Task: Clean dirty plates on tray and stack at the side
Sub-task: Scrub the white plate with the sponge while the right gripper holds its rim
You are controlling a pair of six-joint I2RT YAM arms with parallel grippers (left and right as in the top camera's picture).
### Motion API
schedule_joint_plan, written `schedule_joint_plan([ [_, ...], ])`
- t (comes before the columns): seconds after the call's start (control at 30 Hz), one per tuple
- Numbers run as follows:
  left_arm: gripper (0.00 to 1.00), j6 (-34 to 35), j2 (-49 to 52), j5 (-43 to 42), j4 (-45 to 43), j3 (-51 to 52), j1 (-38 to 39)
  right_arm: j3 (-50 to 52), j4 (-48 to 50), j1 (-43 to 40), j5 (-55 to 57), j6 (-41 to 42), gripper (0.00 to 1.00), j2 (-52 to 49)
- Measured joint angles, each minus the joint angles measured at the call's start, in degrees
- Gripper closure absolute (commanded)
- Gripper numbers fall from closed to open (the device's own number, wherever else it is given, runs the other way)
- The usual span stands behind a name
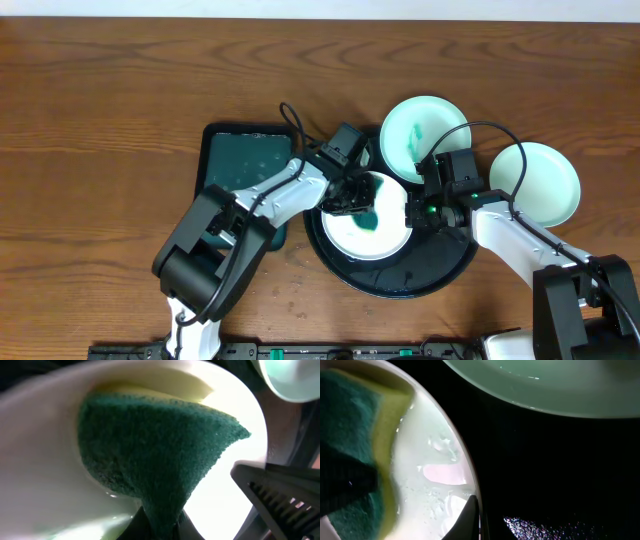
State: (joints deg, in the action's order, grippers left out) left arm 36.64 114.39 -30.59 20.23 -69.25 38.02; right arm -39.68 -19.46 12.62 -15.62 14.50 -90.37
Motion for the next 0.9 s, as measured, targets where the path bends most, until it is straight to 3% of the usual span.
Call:
schedule_joint_plan([
  [0.5, 0.93, -0.7, 1.0, -3.6, 2.7, -1.0, 4.3, 0.0, 0.0, 0.0, 0.0, 0.0, 0.99, 0.0],
  [0.7, 0.93, -0.2, -2.6, 8.7, 15.0, -1.5, 4.8, 0.0, 0.0, 0.0, 0.0, 0.0, 0.99, 0.0],
  [0.9, 0.93, -0.1, -4.6, 20.4, 17.5, -1.1, 4.0, 0.0, -0.1, 0.0, 0.0, 0.0, 0.99, 0.0],
])
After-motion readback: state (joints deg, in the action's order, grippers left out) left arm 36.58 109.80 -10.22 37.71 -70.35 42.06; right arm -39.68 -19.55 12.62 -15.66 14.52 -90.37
